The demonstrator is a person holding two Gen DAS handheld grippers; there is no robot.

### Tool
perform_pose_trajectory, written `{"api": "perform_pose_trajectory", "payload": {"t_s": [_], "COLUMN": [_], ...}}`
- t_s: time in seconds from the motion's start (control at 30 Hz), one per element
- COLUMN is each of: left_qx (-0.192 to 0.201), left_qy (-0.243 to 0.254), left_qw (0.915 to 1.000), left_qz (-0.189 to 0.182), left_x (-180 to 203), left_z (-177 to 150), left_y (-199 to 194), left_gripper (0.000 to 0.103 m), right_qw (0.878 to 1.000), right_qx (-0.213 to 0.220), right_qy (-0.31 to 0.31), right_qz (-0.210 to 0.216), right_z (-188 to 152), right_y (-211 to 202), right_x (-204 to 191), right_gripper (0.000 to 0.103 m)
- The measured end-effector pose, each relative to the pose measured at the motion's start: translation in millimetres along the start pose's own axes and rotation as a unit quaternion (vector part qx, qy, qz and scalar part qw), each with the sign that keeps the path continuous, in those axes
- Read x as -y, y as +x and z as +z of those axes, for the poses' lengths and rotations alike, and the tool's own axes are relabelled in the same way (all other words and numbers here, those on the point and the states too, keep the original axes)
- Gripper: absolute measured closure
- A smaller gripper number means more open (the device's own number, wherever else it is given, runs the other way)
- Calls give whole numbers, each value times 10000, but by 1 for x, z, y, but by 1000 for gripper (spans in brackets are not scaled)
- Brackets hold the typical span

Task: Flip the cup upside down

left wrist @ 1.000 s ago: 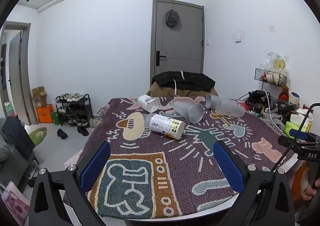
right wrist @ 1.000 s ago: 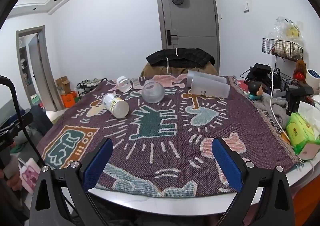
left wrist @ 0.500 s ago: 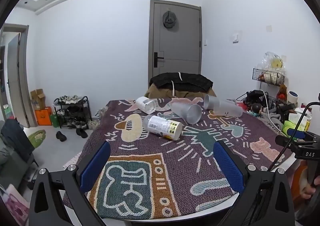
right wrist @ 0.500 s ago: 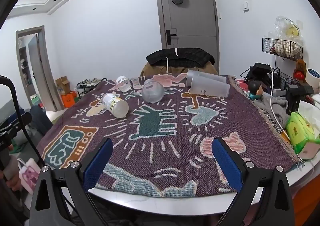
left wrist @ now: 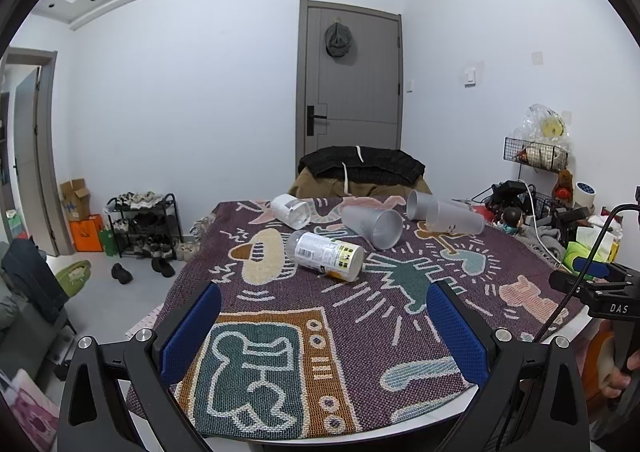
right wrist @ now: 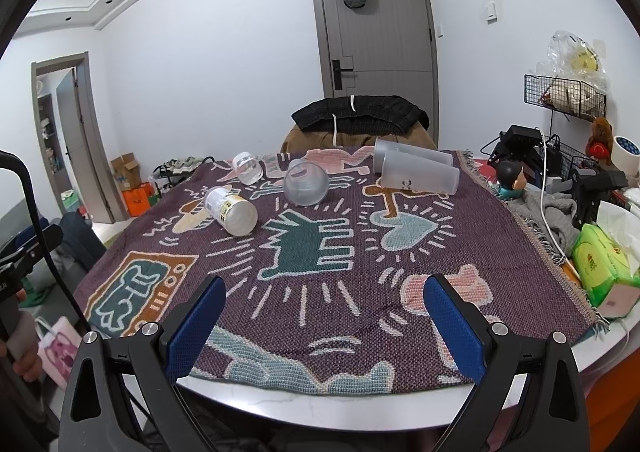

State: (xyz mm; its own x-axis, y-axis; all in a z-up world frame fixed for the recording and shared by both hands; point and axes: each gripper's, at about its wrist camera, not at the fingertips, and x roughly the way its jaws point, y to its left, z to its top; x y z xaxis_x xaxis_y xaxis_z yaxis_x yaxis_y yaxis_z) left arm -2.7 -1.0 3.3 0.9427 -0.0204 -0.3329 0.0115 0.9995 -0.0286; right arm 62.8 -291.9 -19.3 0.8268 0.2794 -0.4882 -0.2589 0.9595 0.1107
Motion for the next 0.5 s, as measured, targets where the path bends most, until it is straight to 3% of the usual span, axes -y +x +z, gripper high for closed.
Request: {"api": "perform_pose_trajectory", "payload": {"t_s": [0.5], "left_qx": [26], "left_qy": [20], "left_qw": [10000], "left_qz": [2], "left_x": [-1], "left_z": [1], "left_y": [-3], "left_gripper": [0], "right_qw": [10000], "right_qx": [9], "right_qy": [0], "right_qz": [1], "right_z": [1], "right_y": [-1], "right_x": [0], "right_gripper": [3]}}
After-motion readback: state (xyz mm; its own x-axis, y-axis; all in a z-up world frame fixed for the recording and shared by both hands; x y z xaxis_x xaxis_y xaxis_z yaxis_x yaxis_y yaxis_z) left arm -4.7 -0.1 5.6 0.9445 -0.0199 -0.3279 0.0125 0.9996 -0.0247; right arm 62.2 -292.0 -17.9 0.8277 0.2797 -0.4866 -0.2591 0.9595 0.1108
